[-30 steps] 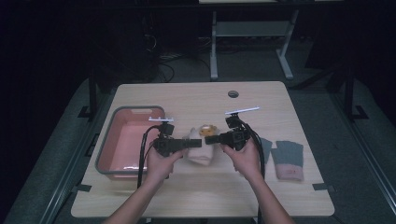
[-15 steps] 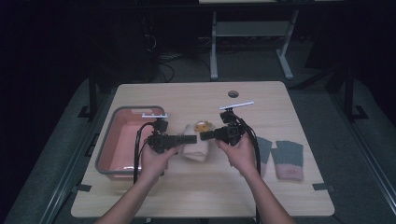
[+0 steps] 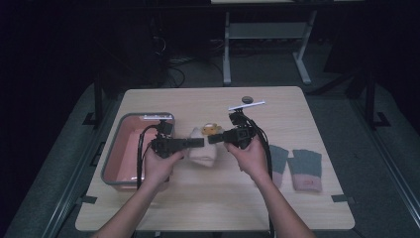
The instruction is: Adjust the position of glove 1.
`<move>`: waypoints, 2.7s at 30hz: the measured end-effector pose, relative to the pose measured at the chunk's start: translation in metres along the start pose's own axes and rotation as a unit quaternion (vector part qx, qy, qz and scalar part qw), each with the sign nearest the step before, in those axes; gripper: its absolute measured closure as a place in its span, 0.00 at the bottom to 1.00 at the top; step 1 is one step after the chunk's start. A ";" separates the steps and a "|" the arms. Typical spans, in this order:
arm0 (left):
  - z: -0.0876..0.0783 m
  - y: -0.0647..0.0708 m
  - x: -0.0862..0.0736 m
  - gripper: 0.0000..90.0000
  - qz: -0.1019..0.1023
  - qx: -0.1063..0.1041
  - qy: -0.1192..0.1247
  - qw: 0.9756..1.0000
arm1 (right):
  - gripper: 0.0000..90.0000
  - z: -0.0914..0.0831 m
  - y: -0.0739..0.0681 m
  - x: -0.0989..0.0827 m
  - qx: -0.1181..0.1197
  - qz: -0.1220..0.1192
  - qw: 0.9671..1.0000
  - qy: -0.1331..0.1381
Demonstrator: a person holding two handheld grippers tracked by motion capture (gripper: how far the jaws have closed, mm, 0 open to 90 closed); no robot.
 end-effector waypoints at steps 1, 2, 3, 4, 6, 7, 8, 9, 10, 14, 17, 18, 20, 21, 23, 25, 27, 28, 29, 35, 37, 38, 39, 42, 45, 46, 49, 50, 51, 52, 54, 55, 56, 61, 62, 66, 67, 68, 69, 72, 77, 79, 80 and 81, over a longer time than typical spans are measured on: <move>-0.001 0.000 0.001 0.79 0.002 0.001 0.001 1.000 | 0.94 0.000 -0.001 0.001 0.000 -0.002 1.000 -0.001; -0.002 -0.001 0.002 0.79 0.006 0.001 0.002 1.000 | 0.94 0.001 -0.002 0.003 0.000 -0.004 1.000 0.000; -0.005 -0.001 0.003 0.79 0.008 0.001 0.002 1.000 | 0.94 0.001 -0.003 0.004 -0.001 -0.004 1.000 0.000; -0.006 -0.001 0.004 0.79 0.007 0.002 0.004 1.000 | 0.93 0.001 -0.004 0.006 -0.001 -0.007 1.000 0.000; -0.010 -0.001 0.008 0.79 0.008 0.003 0.007 1.000 | 0.94 0.001 -0.007 0.010 0.001 -0.009 1.000 0.003; -0.012 -0.001 0.009 0.79 0.009 0.003 0.008 1.000 | 0.94 0.002 -0.008 0.011 0.002 -0.009 1.000 0.003; -0.013 -0.001 0.010 0.79 0.011 0.004 0.009 1.000 | 0.94 0.002 -0.009 0.012 0.004 -0.007 1.000 0.003; -0.015 -0.001 0.011 0.79 0.012 0.004 0.010 1.000 | 0.94 0.002 -0.010 0.014 0.005 -0.009 1.000 0.004; -0.016 -0.001 0.012 0.79 0.012 0.005 0.011 1.000 | 0.94 0.003 -0.012 0.015 0.004 -0.011 1.000 0.005; -0.024 0.000 0.016 0.79 0.013 0.007 0.016 1.000 | 0.94 0.004 -0.018 0.022 0.006 -0.016 1.000 0.005; -0.029 0.000 0.018 0.79 0.014 0.007 0.019 1.000 | 0.93 0.004 -0.021 0.026 0.008 -0.019 1.000 0.004; -0.030 0.000 0.019 0.79 0.014 0.007 0.021 1.000 | 0.94 0.004 -0.022 0.027 0.008 -0.022 1.000 0.005; -0.033 -0.001 0.020 0.79 0.013 0.007 0.023 1.000 | 0.93 0.005 -0.025 0.030 0.007 -0.026 1.000 0.005; -0.034 -0.001 0.021 0.79 0.012 0.005 0.024 1.000 | 0.94 0.005 -0.026 0.032 0.008 -0.025 1.000 0.006; -0.036 -0.002 0.022 0.79 0.009 0.003 0.026 1.000 | 0.93 0.005 -0.028 0.034 0.009 -0.027 1.000 0.003; -0.039 -0.002 0.023 0.79 0.009 0.005 0.027 1.000 | 0.93 0.005 -0.030 0.036 0.009 -0.028 1.000 0.003; -0.042 -0.002 0.024 0.79 0.010 0.006 0.028 1.000 | 0.93 0.007 -0.032 0.038 0.011 -0.032 0.999 0.005; -0.044 -0.002 0.025 0.79 0.010 0.007 0.028 1.000 | 0.93 0.007 -0.033 0.040 0.012 -0.032 0.999 0.006; -0.046 -0.003 0.026 0.79 0.008 0.007 0.031 0.999 | 0.93 0.008 -0.035 0.041 0.016 -0.031 0.999 0.006; -0.055 -0.004 0.028 0.79 0.006 0.007 0.033 0.999 | 0.94 0.012 -0.041 0.047 0.025 -0.034 0.999 0.008; -0.058 -0.005 0.029 0.79 0.008 0.008 0.036 0.999 | 0.94 0.014 -0.043 0.049 0.027 -0.036 0.999 0.008; -0.059 -0.005 0.029 0.79 0.006 0.009 0.036 0.999 | 0.94 0.014 -0.043 0.049 0.027 -0.036 0.999 0.008; -0.061 -0.005 0.030 0.79 0.008 0.008 0.037 0.999 | 0.94 0.014 -0.044 0.050 0.029 -0.038 0.999 0.007; -0.066 -0.006 0.031 0.79 0.009 0.012 0.040 0.999 | 0.94 0.017 -0.047 0.053 0.034 -0.038 0.999 0.009; -0.071 -0.006 0.032 0.79 0.009 0.015 0.041 0.999 | 0.94 0.019 -0.049 0.055 0.042 -0.035 0.998 0.008; -0.072 -0.007 0.032 0.79 0.010 0.015 0.041 0.999 | 0.94 0.020 -0.050 0.056 0.041 -0.038 0.998 0.008; -0.077 -0.008 0.032 0.79 0.006 0.016 0.045 0.999 | 0.94 0.023 -0.054 0.059 0.041 -0.040 0.998 0.007; -0.078 -0.009 0.032 0.79 0.008 0.016 0.045 0.999 | 0.94 0.024 -0.056 0.060 0.041 -0.042 0.998 0.005; -0.080 -0.009 0.032 0.79 0.007 0.017 0.045 0.999 | 0.94 0.025 -0.056 0.060 0.042 -0.044 0.998 0.006; -0.082 -0.010 0.032 0.79 0.007 0.016 0.047 0.999 | 0.94 0.025 -0.058 0.061 0.043 -0.044 0.998 0.005; -0.085 -0.011 0.032 0.79 0.004 0.015 0.050 0.999 | 0.94 0.028 -0.060 0.063 0.048 -0.043 0.998 0.007; -0.087 -0.012 0.032 0.79 0.006 0.015 0.050 0.999 | 0.94 0.029 -0.060 0.063 0.049 -0.044 0.998 0.006; -0.088 -0.013 0.031 0.79 0.003 0.015 0.051 0.999 | 0.94 0.030 -0.062 0.064 0.051 -0.042 0.998 0.007; -0.096 -0.016 0.030 0.79 0.005 0.018 0.052 0.998 | 0.94 0.036 -0.069 0.067 0.050 -0.049 0.998 0.002; -0.098 -0.017 0.030 0.79 0.004 0.018 0.054 0.998 | 0.94 0.036 -0.069 0.067 0.050 -0.049 0.998 0.002; -0.104 -0.019 0.031 0.79 0.004 0.021 0.059 0.998 | 0.94 0.041 -0.074 0.071 0.053 -0.055 0.997 0.000; -0.107 -0.021 0.030 0.79 0.004 0.021 0.059 0.998 | 0.94 0.044 -0.077 0.073 0.056 -0.054 0.997 -0.002; -0.109 -0.021 0.030 0.79 0.004 0.023 0.059 0.998 | 0.94 0.044 -0.077 0.073 0.056 -0.054 0.997 -0.002; -0.110 -0.022 0.030 0.79 0.003 0.023 0.060 0.998 | 0.94 0.046 -0.078 0.073 0.058 -0.055 0.997 -0.001; -0.115 -0.025 0.029 0.79 0.001 0.026 0.063 0.998 | 0.94 0.051 -0.080 0.075 0.060 -0.056 0.997 -0.003; -0.126 -0.031 0.027 0.79 -0.006 0.028 0.068 0.997 | 0.94 0.060 -0.087 0.079 0.067 -0.056 0.996 -0.006; -0.131 -0.033 0.026 0.79 -0.006 0.031 0.071 0.997 | 0.94 0.064 -0.091 0.080 0.071 -0.058 0.996 -0.006; -0.133 -0.034 0.025 0.79 -0.010 0.031 0.072 0.997 | 0.94 0.066 -0.093 0.081 0.072 -0.058 0.996 -0.009; -0.137 -0.037 0.024 0.79 -0.010 0.033 0.072 0.997 | 0.94 0.070 -0.095 0.082 0.075 -0.059 0.995 -0.010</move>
Point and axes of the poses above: each handheld gripper's, and its own axes: z roughly forward along the jaws, x roughly out of its top, y roughly to its right, the point moved 3 cm from there along z, roughly forward along the jaws, and after that the axes turned 4 degrees about -y, right-handed, at the moved point
